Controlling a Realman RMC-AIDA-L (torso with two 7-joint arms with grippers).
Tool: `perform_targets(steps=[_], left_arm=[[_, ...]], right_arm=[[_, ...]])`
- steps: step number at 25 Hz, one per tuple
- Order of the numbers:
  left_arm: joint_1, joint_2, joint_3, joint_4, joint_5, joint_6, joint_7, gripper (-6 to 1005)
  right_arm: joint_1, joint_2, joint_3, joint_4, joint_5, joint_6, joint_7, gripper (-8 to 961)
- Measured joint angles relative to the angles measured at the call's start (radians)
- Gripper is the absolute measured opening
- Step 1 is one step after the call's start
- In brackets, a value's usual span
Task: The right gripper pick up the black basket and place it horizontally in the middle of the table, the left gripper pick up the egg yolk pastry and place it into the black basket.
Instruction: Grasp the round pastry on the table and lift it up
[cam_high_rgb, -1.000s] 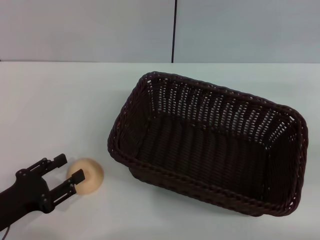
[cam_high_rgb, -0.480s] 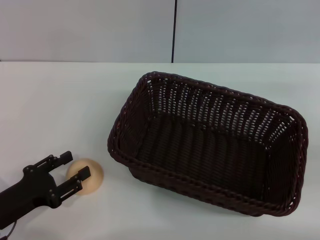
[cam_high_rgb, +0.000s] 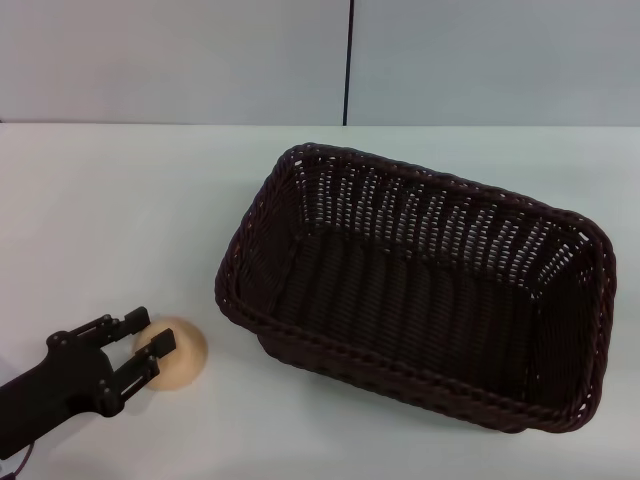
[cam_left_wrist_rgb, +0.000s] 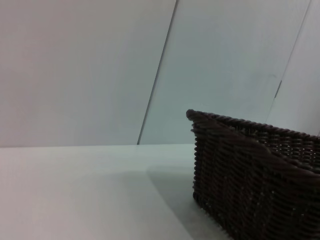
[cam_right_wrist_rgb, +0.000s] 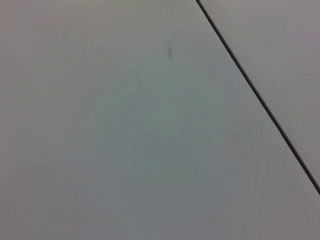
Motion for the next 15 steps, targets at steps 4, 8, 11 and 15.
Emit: perform_targets(steps=[4,8,11,15], left_arm=[[0.003,0.001,-0.001,-0.010,0.000,-0.008,0.000,472],[0.004,0.002,-0.001,-0.014,0.000,-0.012,0.000,338],[0.007,0.003,-0.004,-0.014,-0.004,-0.016,0.000,285],[0.014,0.002,-0.026,-0.016,-0.009,-0.025,0.005,215]], right_arm=[[0.000,0.000,0.000,0.001,0.000,-0.001,0.000,319],[0.000,0.000,0.000,0.002,0.000,-0.001,0.000,319],[0.000,0.000,0.000,0.004,0.000,-0.002,0.000,318],[0.000,0.000,0.000,0.015,0.000,-0.002,0.000,318]])
